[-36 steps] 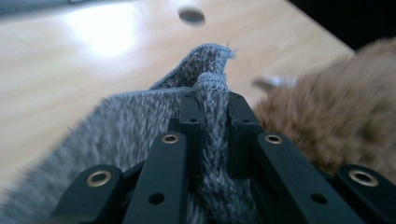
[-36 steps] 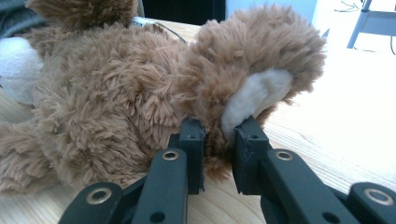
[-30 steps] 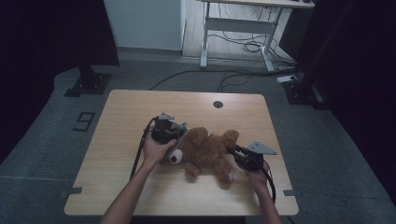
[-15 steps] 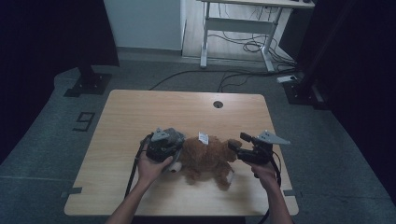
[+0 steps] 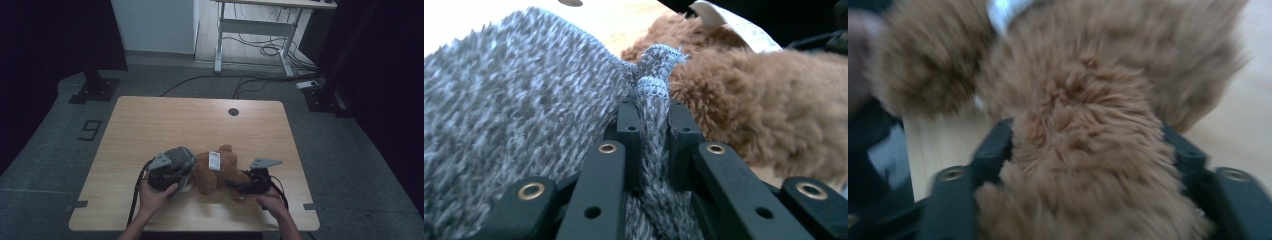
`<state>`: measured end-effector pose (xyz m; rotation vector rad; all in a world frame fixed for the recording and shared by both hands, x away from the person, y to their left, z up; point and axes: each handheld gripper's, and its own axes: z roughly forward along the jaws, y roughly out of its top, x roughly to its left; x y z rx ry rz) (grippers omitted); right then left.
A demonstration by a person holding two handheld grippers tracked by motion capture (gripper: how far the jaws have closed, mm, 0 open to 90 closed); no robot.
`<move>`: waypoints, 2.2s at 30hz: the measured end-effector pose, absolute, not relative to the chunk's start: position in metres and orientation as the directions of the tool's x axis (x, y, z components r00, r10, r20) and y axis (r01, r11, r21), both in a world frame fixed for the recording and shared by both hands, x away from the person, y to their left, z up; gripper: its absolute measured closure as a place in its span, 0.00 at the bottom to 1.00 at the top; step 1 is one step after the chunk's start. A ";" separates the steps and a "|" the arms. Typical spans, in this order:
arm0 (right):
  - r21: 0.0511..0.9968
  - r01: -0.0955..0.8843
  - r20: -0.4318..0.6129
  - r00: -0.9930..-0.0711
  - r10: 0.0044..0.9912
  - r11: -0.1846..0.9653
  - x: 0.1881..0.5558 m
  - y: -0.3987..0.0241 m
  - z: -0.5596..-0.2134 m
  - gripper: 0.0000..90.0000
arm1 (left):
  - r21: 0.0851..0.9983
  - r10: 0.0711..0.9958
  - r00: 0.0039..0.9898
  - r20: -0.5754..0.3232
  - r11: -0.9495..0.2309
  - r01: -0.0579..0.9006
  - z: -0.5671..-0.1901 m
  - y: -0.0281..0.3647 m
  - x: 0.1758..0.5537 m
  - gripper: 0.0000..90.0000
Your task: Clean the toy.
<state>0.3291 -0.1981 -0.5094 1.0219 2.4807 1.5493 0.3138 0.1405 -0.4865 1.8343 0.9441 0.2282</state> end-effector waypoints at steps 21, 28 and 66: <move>0.843 0.462 0.094 -0.632 0.769 0.277 0.352 -0.191 -0.528 0.71 | 0.869 0.747 0.641 -0.175 -0.189 0.457 -0.492 0.102 0.340 0.88; 0.874 0.411 0.066 -0.629 0.775 0.259 0.356 -0.194 -0.533 0.72 | 0.844 0.735 0.630 -0.252 -0.152 0.515 -0.474 0.106 0.356 0.88; 0.869 0.419 0.096 -0.664 0.741 0.263 0.344 -0.199 -0.535 0.69 | 0.840 0.800 0.596 -0.072 -0.274 0.469 -0.454 0.088 0.361 0.88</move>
